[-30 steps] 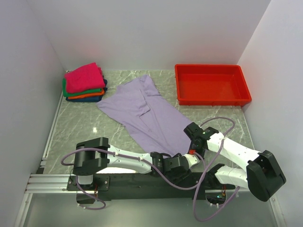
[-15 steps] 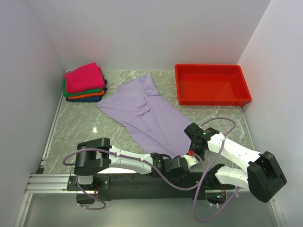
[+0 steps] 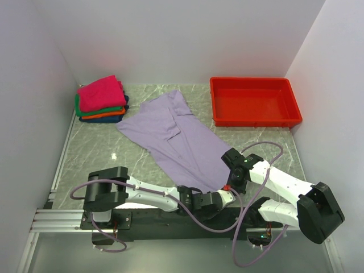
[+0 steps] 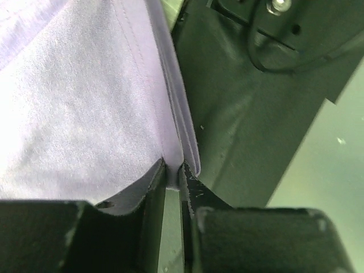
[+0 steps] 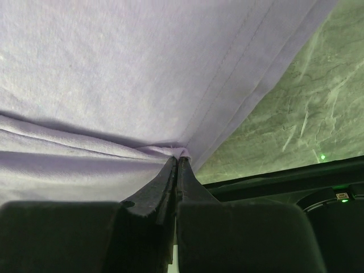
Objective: Fold and stack the t-shirts
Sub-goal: Fold the tshirt
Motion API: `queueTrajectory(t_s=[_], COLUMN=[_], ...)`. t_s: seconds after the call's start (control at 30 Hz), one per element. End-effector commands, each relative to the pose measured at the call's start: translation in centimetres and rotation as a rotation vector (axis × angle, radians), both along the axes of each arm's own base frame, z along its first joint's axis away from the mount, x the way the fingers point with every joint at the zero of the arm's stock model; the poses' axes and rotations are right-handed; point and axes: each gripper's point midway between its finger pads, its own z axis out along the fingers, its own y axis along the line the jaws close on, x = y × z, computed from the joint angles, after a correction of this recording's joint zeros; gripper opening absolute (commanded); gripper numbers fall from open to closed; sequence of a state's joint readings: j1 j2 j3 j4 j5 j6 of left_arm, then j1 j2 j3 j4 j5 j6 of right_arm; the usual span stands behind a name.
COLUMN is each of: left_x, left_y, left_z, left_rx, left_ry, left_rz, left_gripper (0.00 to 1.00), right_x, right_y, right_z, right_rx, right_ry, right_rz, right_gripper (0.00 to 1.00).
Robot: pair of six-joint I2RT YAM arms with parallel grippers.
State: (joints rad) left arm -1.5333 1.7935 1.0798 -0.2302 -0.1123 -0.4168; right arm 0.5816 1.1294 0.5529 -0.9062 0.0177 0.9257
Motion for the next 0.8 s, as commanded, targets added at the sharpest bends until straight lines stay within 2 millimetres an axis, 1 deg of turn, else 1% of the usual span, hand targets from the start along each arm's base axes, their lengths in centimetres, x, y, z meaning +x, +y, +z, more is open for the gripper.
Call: queueTrajectory(t_s=[0.0, 0.1, 0.17, 0.2, 0.27, 0.37, 0.4, 0.43, 0.47, 0.5, 0.53, 0.57, 0.6, 0.63, 0.67, 0.7, 0.73, 0.77], left_x=[-1.6, -2.0, -2.2, -2.3, -2.5, -2.5, -2.7, -2.3, -2.3, -2.1, -1.2, -0.8, -0.3, 0.8, 1.5, 2.5, 4.1, 5.0], left_y=[0.0, 0.0, 0.0, 0.0, -0.1, -0.1, 0.0, 0.0, 0.0, 0.0, 0.1, 0.1, 0.1, 0.3, 0.4, 0.6, 1.0, 1.3], left_z=[2.0, 1.9, 1.9, 1.9, 1.8, 1.7, 1.8, 1.7, 2.2, 2.6, 2.9, 4.2, 4.7, 5.2, 6.2, 6.7, 7.1, 7.6], left_rx=[-0.050, -0.041, -0.032, -0.028, -0.009, 0.012, 0.015, 0.017, 0.006, -0.004, -0.014, -0.048, -0.062, -0.073, -0.095, -0.104, -0.100, -0.108], left_ry=[0.051, 0.066, 0.079, 0.083, 0.099, 0.108, 0.123, 0.130, 0.153, 0.162, 0.170, 0.180, 0.180, 0.176, 0.176, 0.169, 0.165, 0.169], left_rz=[-0.029, -0.041, -0.046, -0.045, -0.050, -0.042, -0.045, -0.032, -0.029, -0.020, 0.005, 0.026, 0.046, 0.081, 0.113, 0.147, 0.199, 0.228], left_gripper=[0.20, 0.20, 0.23, 0.28, 0.33, 0.44, 0.53, 0.59, 0.65, 0.77, 0.83, 0.90, 0.98, 0.99, 0.99, 0.99, 0.99, 0.99], right_x=[0.4, 0.5, 0.6, 0.7, 0.7, 0.4, 0.3, 0.1, 0.0, 0.1, 0.0, 0.0, 0.0, 0.0, 0.3, 0.4, 0.5, 1.1], right_y=[-0.5, -0.4, -0.4, -0.4, -0.8, -1.2, -1.2, -1.2, -1.1, -1.1, -1.1, -1.0, -1.1, -1.1, -1.0, -1.1, -1.1, -0.9], right_z=[0.3, 0.3, 0.4, 0.4, 0.5, 0.6, 0.7, 0.7, 0.7, 0.8, 0.8, 1.0, 1.2, 1.3, 1.7, 2.1, 2.4, 3.0], right_rx=[-0.020, -0.019, -0.024, -0.029, -0.050, -0.067, -0.065, -0.062, -0.054, -0.050, -0.048, -0.043, -0.043, -0.041, -0.040, -0.042, -0.041, -0.033], right_ry=[-0.021, -0.022, -0.019, -0.020, -0.017, -0.010, -0.010, -0.008, -0.007, -0.011, -0.008, -0.012, -0.012, -0.014, -0.026, -0.036, -0.047, -0.068], right_rz=[-0.008, 0.000, 0.003, 0.009, 0.013, 0.017, 0.017, 0.017, 0.016, 0.015, 0.013, 0.021, 0.024, 0.024, 0.028, 0.027, 0.028, 0.027], right_gripper=[0.00, 0.00, 0.00, 0.00, 0.00, 0.00, 0.00, 0.00, 0.00, 0.00, 0.00, 0.00, 0.09, 0.16, 0.32, 0.38, 0.43, 0.46])
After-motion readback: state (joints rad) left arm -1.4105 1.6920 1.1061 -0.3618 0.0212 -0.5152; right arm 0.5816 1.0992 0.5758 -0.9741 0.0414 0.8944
